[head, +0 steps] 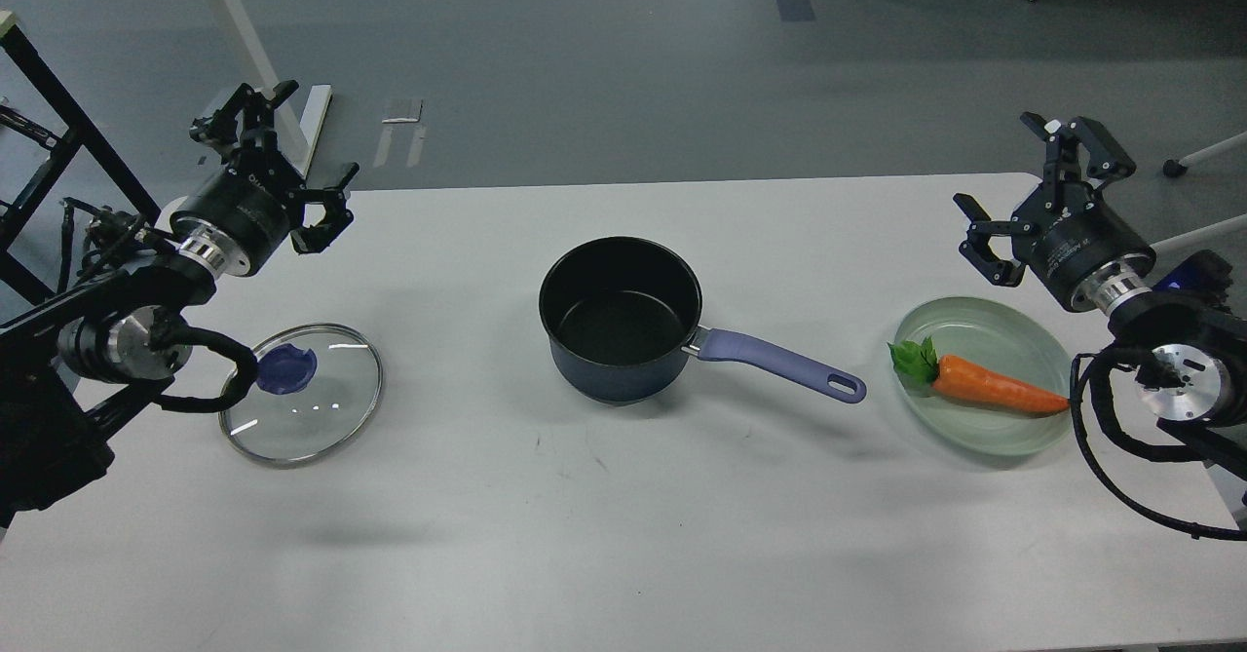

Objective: Open pot lid

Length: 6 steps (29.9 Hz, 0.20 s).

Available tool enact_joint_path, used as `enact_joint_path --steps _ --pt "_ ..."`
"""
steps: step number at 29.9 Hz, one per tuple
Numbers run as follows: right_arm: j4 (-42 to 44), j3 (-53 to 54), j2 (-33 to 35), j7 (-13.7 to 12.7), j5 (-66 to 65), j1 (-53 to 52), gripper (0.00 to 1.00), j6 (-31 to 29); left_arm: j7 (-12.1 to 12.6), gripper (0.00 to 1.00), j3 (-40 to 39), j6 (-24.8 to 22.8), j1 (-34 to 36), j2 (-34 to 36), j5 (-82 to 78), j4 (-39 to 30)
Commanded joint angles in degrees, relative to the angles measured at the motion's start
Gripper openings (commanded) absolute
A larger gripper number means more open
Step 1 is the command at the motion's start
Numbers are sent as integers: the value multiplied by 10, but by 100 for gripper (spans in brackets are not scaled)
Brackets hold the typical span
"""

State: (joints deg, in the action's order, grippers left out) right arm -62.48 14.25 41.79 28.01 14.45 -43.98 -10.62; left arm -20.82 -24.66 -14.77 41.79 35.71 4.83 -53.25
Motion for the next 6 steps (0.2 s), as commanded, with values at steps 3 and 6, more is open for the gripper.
enact_joint_path --steps 3,6 --pt "0 17 0 0 -3 1 99 1 1 99 -27 -5 -15 -5 -1 -6" --pt "-2 21 0 0 -3 1 99 2 2 99 -42 -5 -26 -5 -2 -11"
